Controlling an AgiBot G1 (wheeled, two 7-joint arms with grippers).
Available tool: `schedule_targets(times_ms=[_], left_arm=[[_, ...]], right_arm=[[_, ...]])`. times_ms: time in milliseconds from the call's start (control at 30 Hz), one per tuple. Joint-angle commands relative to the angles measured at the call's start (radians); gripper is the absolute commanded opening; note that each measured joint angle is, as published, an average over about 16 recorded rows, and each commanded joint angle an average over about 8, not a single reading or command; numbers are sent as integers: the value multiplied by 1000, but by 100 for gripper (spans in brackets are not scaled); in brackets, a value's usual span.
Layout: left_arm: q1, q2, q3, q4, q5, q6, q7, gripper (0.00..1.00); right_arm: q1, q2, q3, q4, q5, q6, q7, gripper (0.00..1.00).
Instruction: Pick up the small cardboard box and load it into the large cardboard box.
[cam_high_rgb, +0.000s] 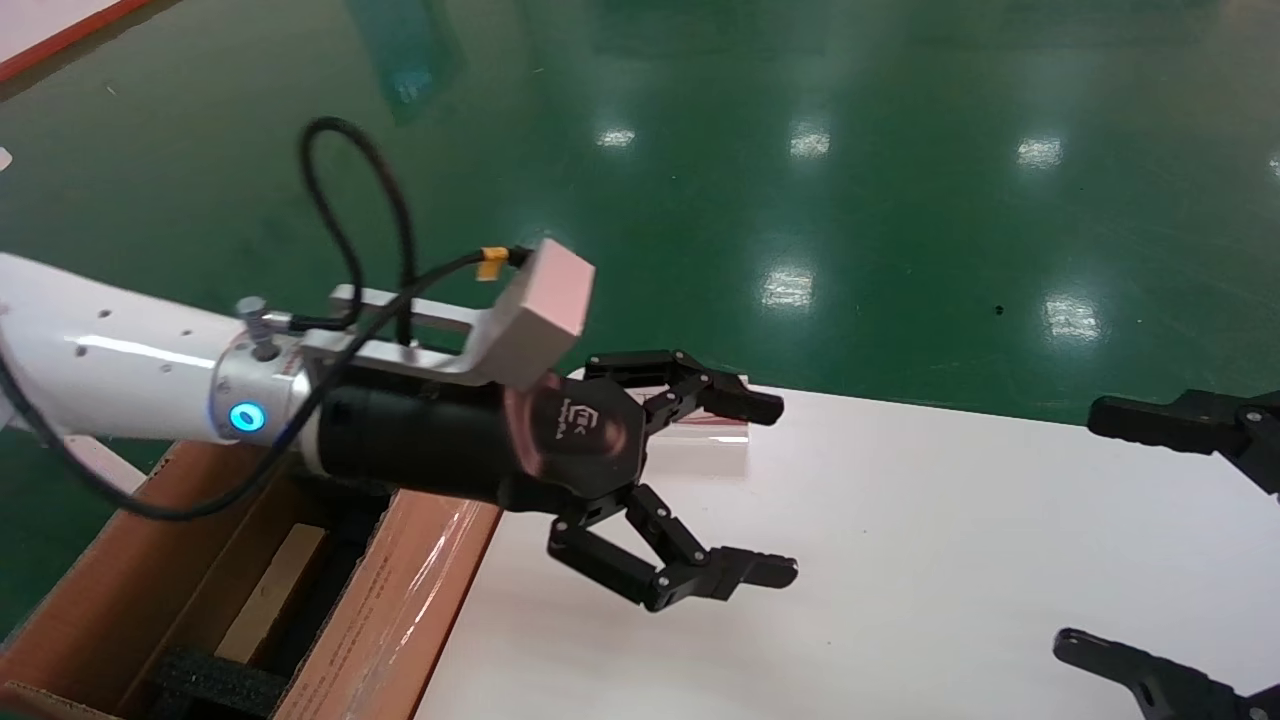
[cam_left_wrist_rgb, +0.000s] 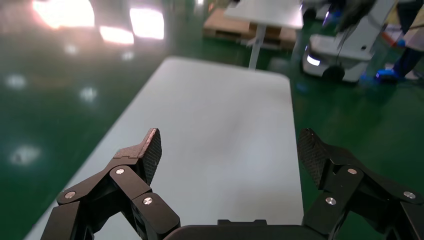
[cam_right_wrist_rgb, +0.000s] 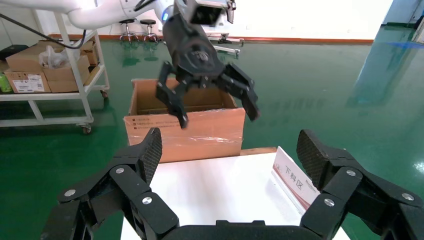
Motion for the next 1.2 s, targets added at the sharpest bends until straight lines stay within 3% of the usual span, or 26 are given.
schedule_targets(times_ms=[33,233,367,733,1200], left_arm=[[49,1,-69,-8,-15,18,26,100],[189,2,-269,-31,-56,71,101,100],[239,3,-341,-39,-72,90,129,100],[275,3,-403,-43,-80,100,135,100],[268,3,-390,-42,-79,99,134,100]], right_arm=[[0,0,1,0,0,0,0,100],[-1,-1,3,1,-2,-1,2,100],[-1,-1,4,1,-3,-1,2,100],[-2,-3,8,2,-5,-3,4,100],[-3,-4,10,2,-7,-4,6,100]])
